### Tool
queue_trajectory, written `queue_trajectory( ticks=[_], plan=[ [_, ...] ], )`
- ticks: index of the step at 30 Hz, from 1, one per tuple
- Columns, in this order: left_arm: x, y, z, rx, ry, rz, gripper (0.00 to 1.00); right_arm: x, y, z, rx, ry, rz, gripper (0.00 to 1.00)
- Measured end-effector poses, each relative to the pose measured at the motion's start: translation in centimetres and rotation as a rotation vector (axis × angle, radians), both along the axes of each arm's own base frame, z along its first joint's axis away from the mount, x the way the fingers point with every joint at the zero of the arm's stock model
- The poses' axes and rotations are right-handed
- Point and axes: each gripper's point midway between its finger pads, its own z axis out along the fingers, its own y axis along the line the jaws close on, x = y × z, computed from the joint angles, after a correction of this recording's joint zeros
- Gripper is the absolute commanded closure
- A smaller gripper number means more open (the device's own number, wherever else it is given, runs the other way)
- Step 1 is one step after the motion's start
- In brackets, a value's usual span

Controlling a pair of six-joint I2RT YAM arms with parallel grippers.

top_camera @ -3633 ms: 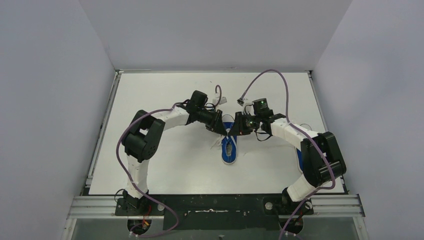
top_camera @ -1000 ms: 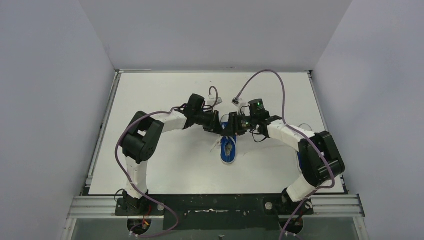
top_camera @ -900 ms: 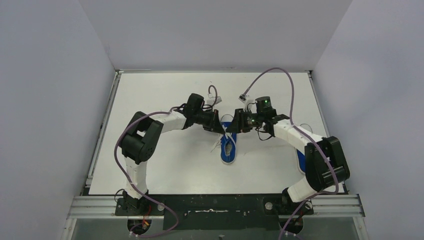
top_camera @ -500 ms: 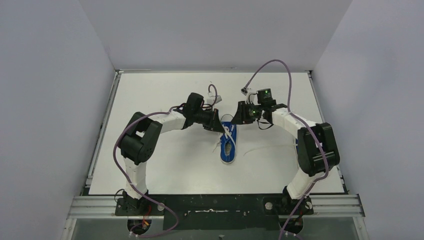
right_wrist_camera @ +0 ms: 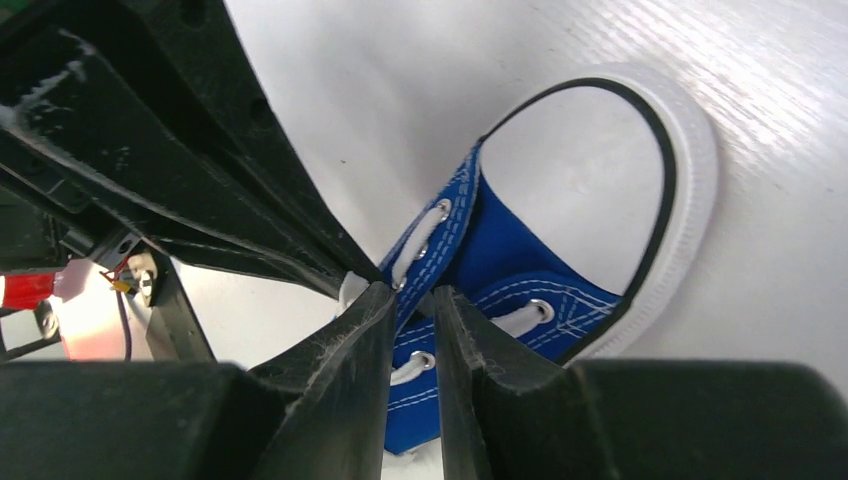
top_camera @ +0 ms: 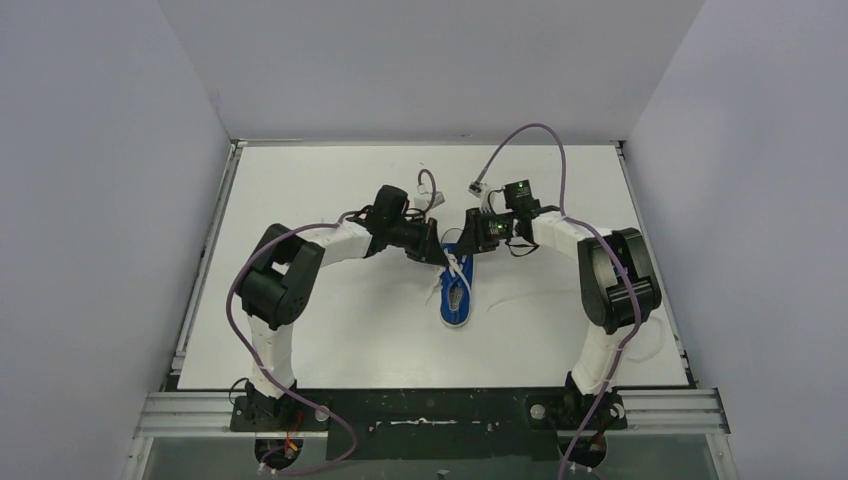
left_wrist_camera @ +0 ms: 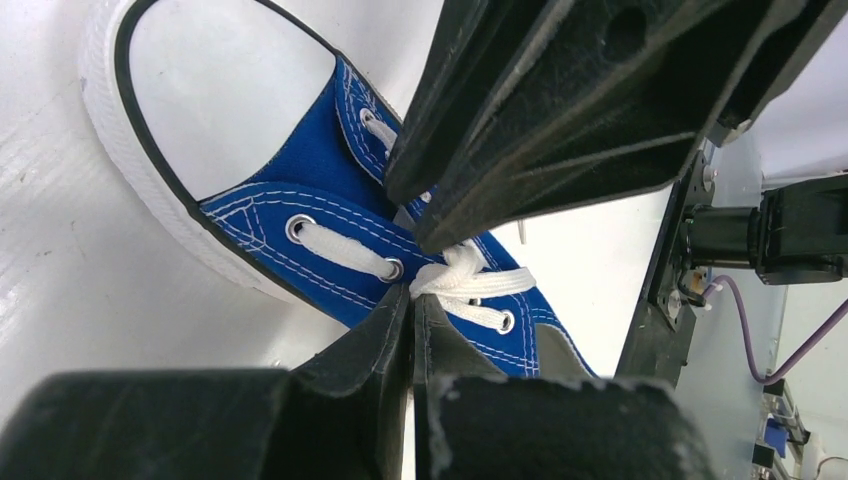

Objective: Tie the shoes
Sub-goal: Cross the shoelace with the shoelace.

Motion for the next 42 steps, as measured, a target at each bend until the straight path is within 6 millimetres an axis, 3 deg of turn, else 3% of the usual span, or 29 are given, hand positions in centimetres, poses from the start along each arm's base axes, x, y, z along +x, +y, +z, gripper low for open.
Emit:
queue_trajectory(
  ticks=[5,35,39,42],
  plan=[
    [0.2,-0.1,0.2,0.004,-0.007,-0.004,1.00,-0.7,0.9,0.5,0.044,0.002,0.038,0.77],
    [0.2,0.0,0.5,0.019,-0.018,-0.021,1.00,-2.0,1.9,0.9,0.093,0.022,0.045,0.73],
    [0.2,-0.1,0.5,0.020,-0.018,-0.022,1.00,-2.2,2.0,0.7,0.081,0.015,0.053,0.77],
    [0.2,0.0,0.5,0.022,-0.018,-0.020,1.00,-2.2,2.1,0.7,0.070,0.011,0.055,0.86]
  ],
)
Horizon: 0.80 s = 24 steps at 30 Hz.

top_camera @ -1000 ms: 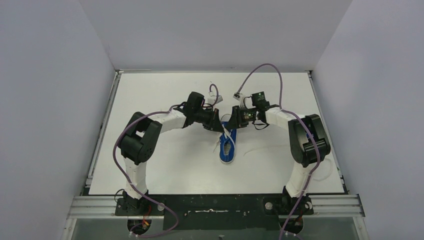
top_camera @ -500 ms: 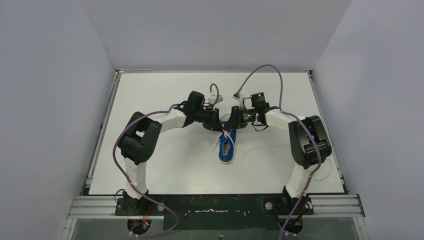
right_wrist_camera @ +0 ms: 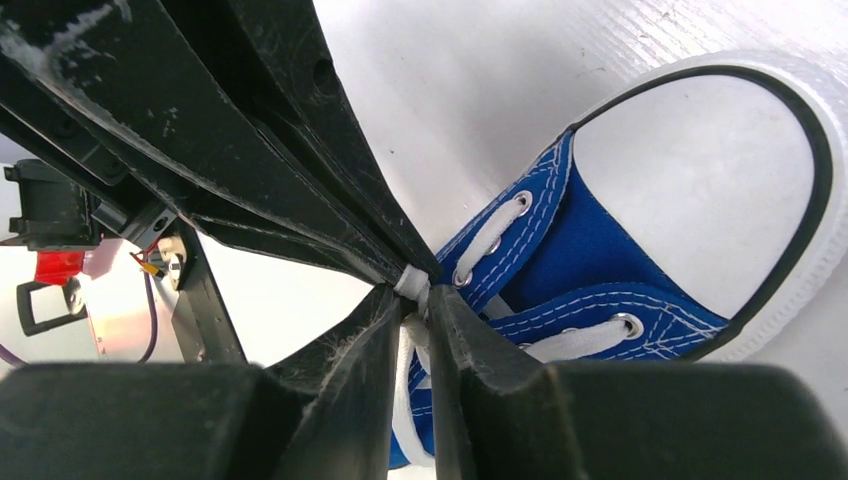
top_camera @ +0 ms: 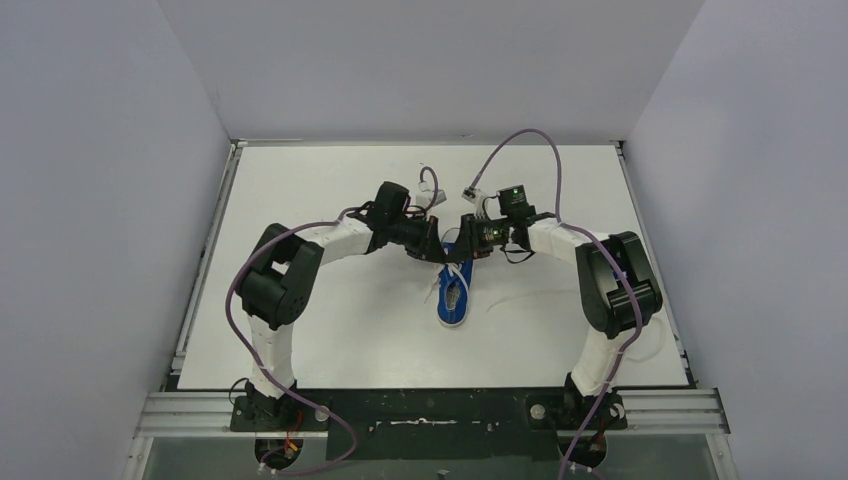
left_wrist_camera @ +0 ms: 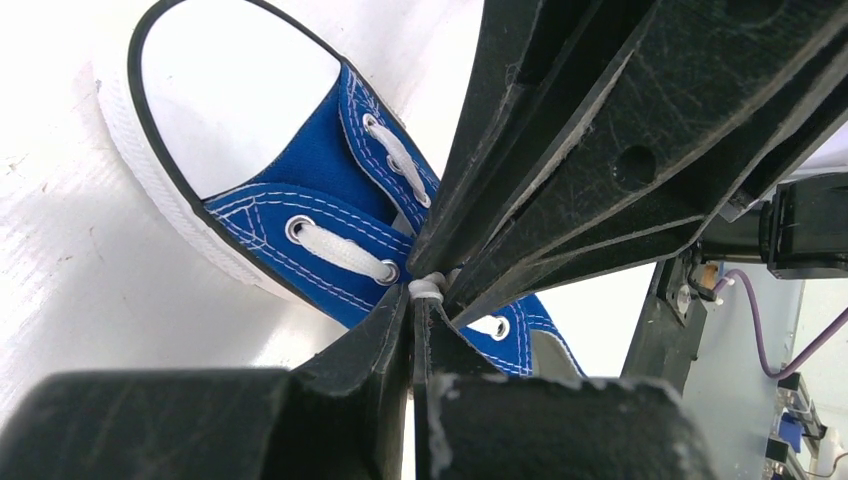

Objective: Tie the shoes
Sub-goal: Cross the shoelace with the shoelace.

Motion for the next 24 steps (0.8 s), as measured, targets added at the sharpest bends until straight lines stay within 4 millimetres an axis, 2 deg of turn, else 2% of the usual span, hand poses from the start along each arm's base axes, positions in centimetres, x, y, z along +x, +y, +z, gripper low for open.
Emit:
queue_trajectory(
  ticks=[4,10,11,12,15,19,24],
  plan=[
    [0.0,0.1,-0.1,0.006,0.000,0.002,1.00,0.0,-0.2,-0.2,-0.015,-0.001,-0.004,1.00],
    [0.0,0.2,-0.2,0.010,-0.005,-0.003,1.00,0.1,-0.6,-0.1,-0.044,-0.006,-0.026,1.00],
    [0.0,0.1,-0.2,0.009,-0.007,-0.005,0.93,0.2,-0.7,-0.1,-0.052,-0.010,-0.033,1.00],
    [0.0,0.1,-0.1,0.006,-0.009,-0.008,0.81,0.2,-0.9,0.1,-0.060,-0.017,-0.040,1.00],
    [0.1,0.3,0.1,0.001,-0.020,-0.011,0.61,0.1,-1.1,0.6,-0.071,-0.036,-0.051,1.00],
    [0.1,1.4,0.2,0.002,-0.013,0.008,0.52,0.0,-1.4,1.2,-0.080,-0.055,-0.067,1.00],
    [-0.6,2.9,-0.5,0.006,0.023,0.028,0.50,0.0,-1.5,1.0,-0.087,-0.049,-0.077,1.00]
  ],
)
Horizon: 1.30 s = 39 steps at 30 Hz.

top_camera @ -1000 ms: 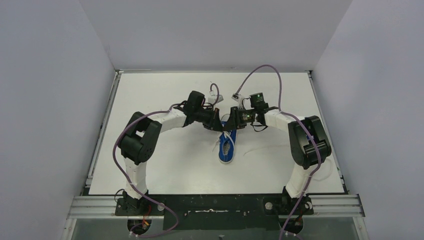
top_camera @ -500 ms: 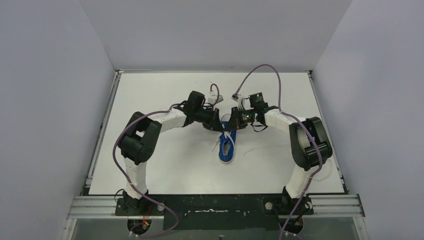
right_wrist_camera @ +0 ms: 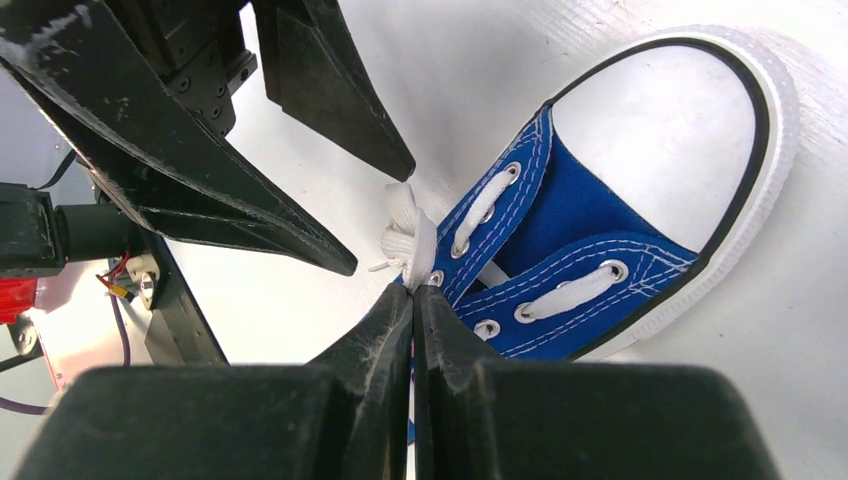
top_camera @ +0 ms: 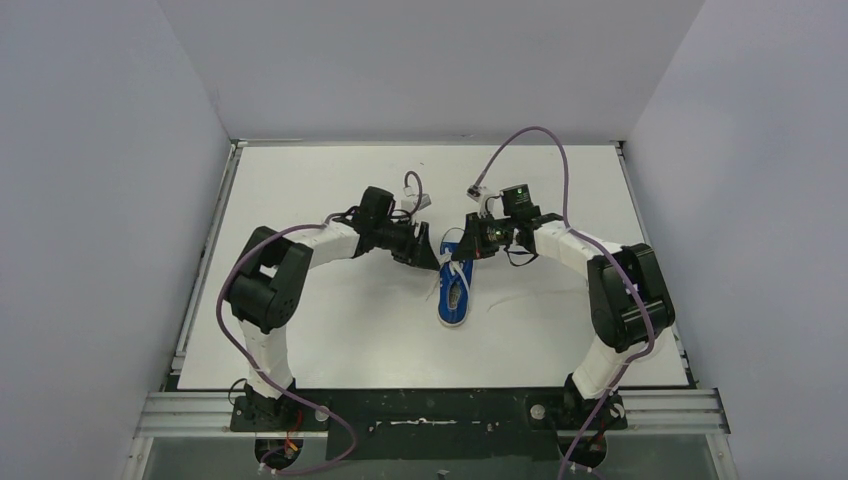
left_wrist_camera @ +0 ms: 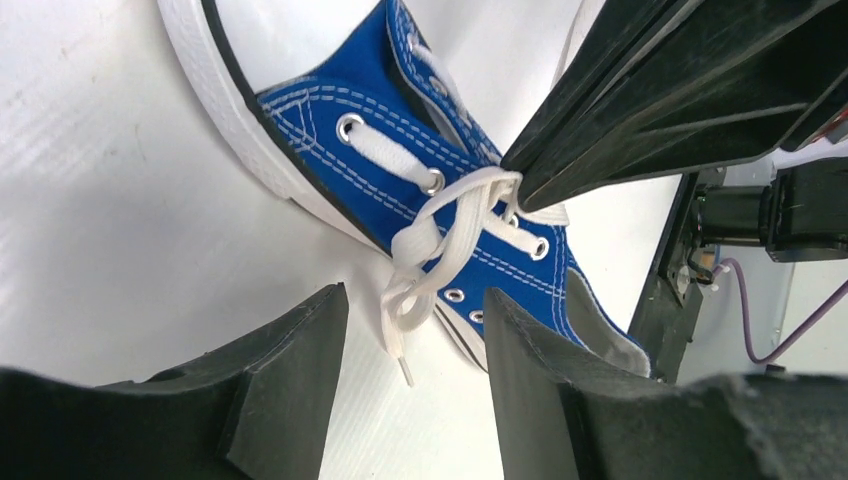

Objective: Tie the shoes
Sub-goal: Cross the shoelace with the shoelace.

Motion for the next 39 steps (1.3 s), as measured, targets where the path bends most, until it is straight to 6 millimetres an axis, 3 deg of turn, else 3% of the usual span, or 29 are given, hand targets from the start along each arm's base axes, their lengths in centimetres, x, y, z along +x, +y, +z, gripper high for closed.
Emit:
queue_trajectory(
  ticks=[3,8,13,18,20,27,35,39],
  plan=[
    [-0.5,0.2,-0.3,-0.001,0.025,0.000,0.52,0.0,0.0,0.0,0.000,0.004,-0.003,1.00],
    [-0.6,-0.1,-0.1,-0.020,0.034,-0.007,0.62,0.0,0.0,0.0,-0.003,0.007,-0.007,1.00],
    [-0.6,-0.2,-1.8,-0.003,0.078,-0.010,0.69,-0.1,-0.1,-0.1,-0.007,0.012,-0.009,1.00],
    [-1.2,0.2,-3.5,0.032,0.129,-0.017,0.94,-0.1,-0.1,-0.2,-0.009,0.021,-0.015,1.00],
    [-1.4,0.3,-3.6,0.036,0.136,-0.021,1.00,-0.3,-0.1,-0.3,-0.016,0.029,-0.014,1.00],
    [-1.7,0.4,-3.2,0.040,0.146,-0.020,1.00,-0.9,-0.5,0.0,-0.102,0.043,-0.045,1.00],
    [-2.0,0.0,0.9,-0.002,0.122,-0.012,1.00,-1.3,-2.4,0.7,-0.333,0.052,-0.162,1.00],
    [-2.7,-0.2,1.5,-0.013,0.139,-0.022,1.00,-1.6,-3.2,0.4,-0.378,0.078,-0.221,1.00]
  ],
)
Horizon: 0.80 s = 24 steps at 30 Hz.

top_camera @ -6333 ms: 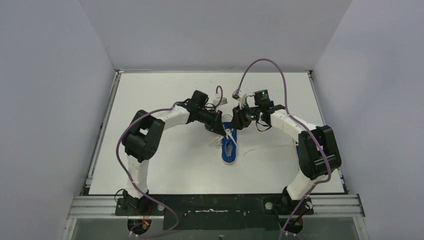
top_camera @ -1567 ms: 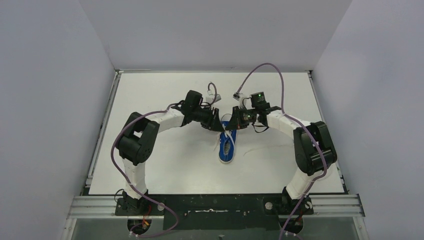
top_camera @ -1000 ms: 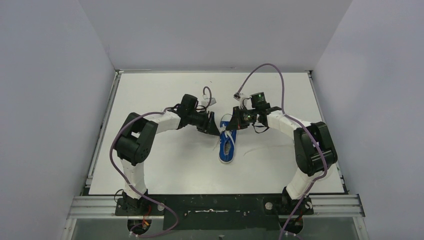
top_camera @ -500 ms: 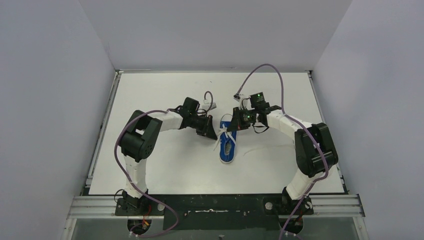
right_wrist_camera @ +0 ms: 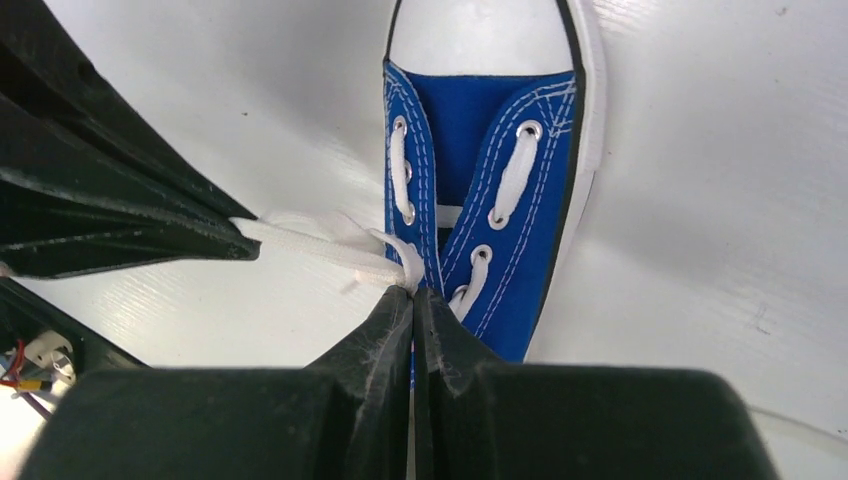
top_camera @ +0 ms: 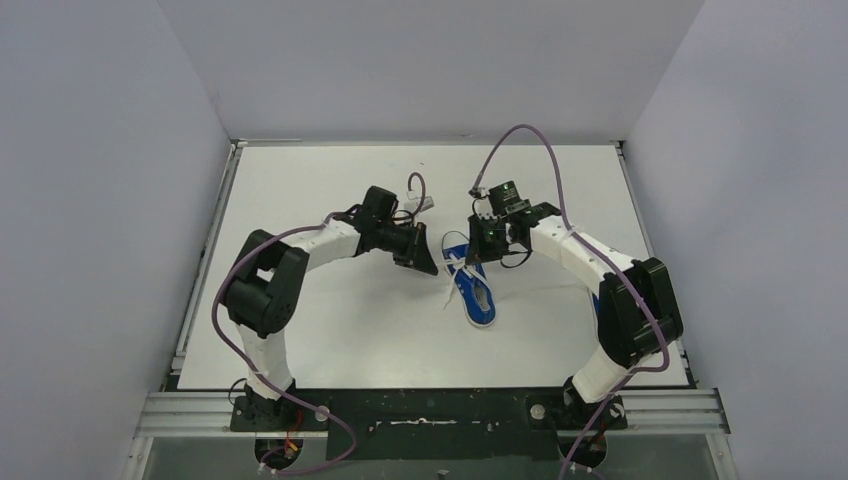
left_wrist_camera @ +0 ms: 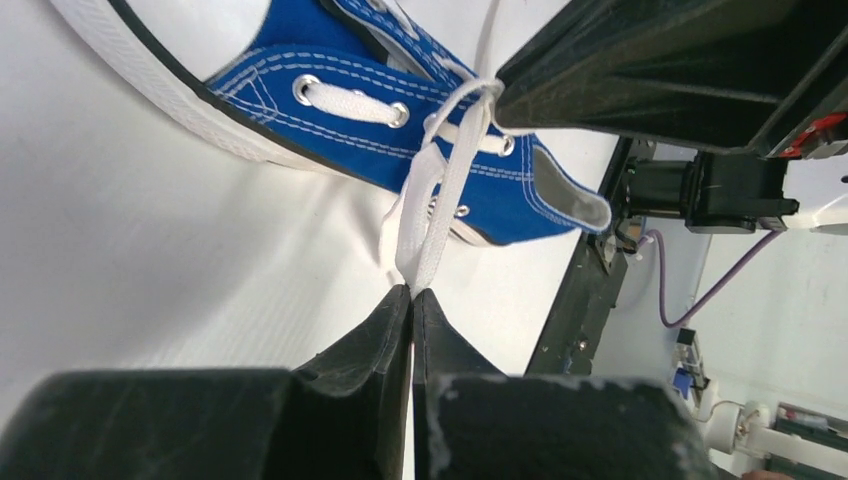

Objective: Tie the shoes
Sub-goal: Cross the shoelace with the shoelace.

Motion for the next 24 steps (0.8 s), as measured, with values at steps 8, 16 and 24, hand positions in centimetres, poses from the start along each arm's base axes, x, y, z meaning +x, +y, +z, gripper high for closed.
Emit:
queue_trajectory(
  ticks=[8,16,24],
  plan=[
    [-1.8,-0.7,0.0,0.008,0.065,-0.024,1.00,0.4,0.2,-0.4,0.029,0.021,-0.116,1.00],
    [-2.1,-0.9,-0.1,0.013,0.109,-0.001,1.00,1.1,1.0,-1.2,0.065,0.029,-0.279,1.00],
    [-2.4,-0.4,-0.7,0.055,0.153,0.029,1.00,1.8,2.0,-0.2,0.083,-0.009,-0.404,1.00]
  ],
)
